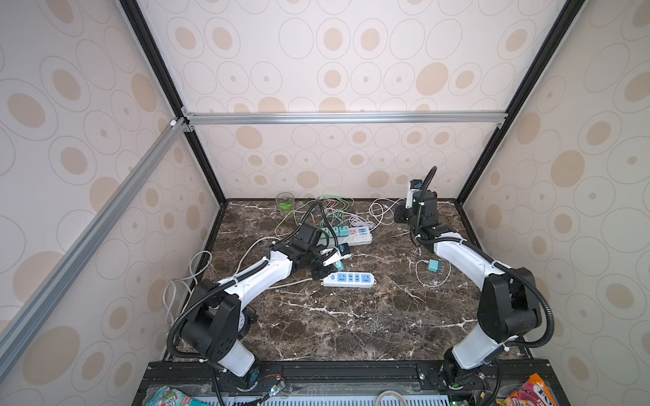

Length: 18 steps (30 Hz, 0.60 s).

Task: Insert plugs into power strip
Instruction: Insert the plug into the socket.

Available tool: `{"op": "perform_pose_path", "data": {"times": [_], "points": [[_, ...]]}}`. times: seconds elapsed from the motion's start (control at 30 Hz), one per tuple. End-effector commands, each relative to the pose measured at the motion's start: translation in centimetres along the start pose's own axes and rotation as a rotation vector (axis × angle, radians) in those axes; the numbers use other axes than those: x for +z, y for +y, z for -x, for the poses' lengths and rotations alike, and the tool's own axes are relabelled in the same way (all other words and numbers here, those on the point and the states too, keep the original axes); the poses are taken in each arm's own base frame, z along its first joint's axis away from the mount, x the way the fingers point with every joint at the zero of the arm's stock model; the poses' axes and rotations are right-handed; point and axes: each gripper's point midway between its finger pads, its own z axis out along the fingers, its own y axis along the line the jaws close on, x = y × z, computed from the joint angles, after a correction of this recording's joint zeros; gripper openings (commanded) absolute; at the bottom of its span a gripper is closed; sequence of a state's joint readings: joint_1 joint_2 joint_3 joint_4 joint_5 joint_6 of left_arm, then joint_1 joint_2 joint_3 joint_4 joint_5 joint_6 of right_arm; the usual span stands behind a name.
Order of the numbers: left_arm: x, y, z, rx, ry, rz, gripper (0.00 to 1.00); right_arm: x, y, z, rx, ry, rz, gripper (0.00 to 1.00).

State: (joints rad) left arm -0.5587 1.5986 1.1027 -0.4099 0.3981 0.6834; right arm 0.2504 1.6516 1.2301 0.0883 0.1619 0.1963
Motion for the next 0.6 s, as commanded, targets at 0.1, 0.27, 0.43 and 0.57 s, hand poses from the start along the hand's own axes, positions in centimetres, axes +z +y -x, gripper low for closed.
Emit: {"op": "perform_pose_path", "data": {"times": [0.1,0.27,0.43,0.57], "points": [[1.4,-0.2,-0.7,0.085,0.120,-0.070,0.00,0.1,-0.7,-3.2,0.026,0.084,-0.029,0.00],[2.1,-1.5,0.8,0.133,0.070,-0.111,0.00,0.0,-0.8,-4.4,0.016,0.119,-0.029,0.00],[2.7,-1.8,0.7,0.160,0.123,-0.120,0.00,-0.1,-0.7,-4.9,0.003,0.141,-0.024,0.00],[3.0,-2.0,0.9,0.189,0.124,-0.108,0.00,-0.2,-0.8,-5.3,0.001,0.149,-0.025,0.00]]}}
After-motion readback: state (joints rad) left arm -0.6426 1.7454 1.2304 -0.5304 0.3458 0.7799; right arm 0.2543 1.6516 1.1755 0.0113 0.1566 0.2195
